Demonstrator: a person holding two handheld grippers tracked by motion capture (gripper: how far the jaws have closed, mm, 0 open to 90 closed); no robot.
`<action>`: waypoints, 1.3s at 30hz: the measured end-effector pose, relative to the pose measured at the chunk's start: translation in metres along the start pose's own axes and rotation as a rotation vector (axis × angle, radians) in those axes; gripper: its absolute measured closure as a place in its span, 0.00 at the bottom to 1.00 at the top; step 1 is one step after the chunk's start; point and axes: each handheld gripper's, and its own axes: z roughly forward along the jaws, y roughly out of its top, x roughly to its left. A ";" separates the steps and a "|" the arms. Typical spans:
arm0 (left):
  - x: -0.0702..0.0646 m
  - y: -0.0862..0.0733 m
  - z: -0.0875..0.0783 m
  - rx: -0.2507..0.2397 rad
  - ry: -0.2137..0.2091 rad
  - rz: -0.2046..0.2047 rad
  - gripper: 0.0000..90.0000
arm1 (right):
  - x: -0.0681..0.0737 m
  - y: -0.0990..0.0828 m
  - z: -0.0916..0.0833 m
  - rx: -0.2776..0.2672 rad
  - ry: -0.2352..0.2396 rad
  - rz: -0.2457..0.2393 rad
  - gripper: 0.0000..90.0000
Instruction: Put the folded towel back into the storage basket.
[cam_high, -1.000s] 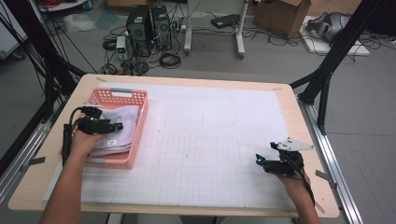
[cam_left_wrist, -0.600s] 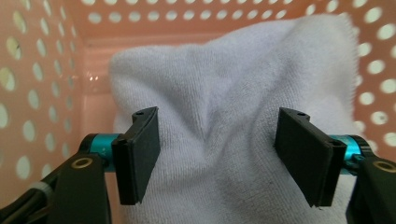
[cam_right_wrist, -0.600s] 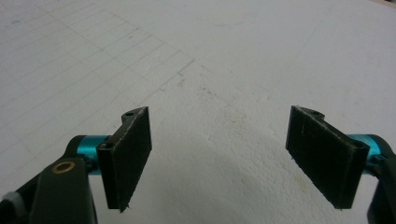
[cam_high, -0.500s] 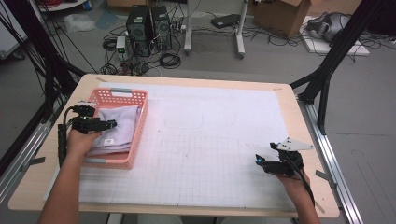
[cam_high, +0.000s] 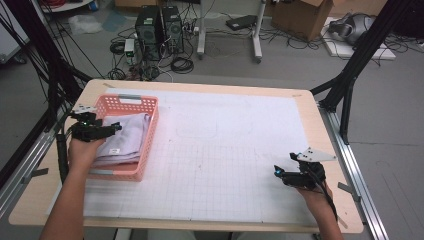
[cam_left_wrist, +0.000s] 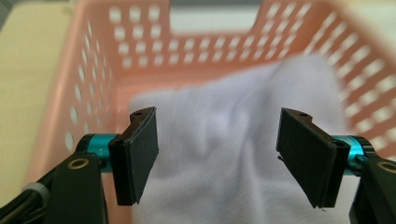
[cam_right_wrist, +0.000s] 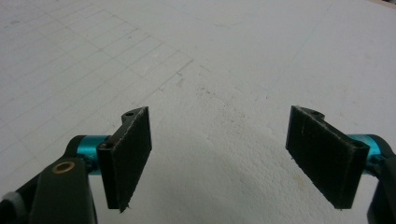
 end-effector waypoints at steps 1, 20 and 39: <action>-0.001 0.001 -0.004 -0.038 -0.017 -0.008 0.32 | 0.000 0.000 0.000 -0.001 0.001 0.001 0.24; -0.081 0.006 -0.048 -0.343 -0.323 0.040 0.23 | 0.000 0.001 -0.008 -0.067 -0.001 -0.003 0.24; -0.185 -0.029 -0.039 -0.348 -0.543 0.175 0.23 | 0.005 0.001 -0.016 -0.108 -0.010 0.001 0.24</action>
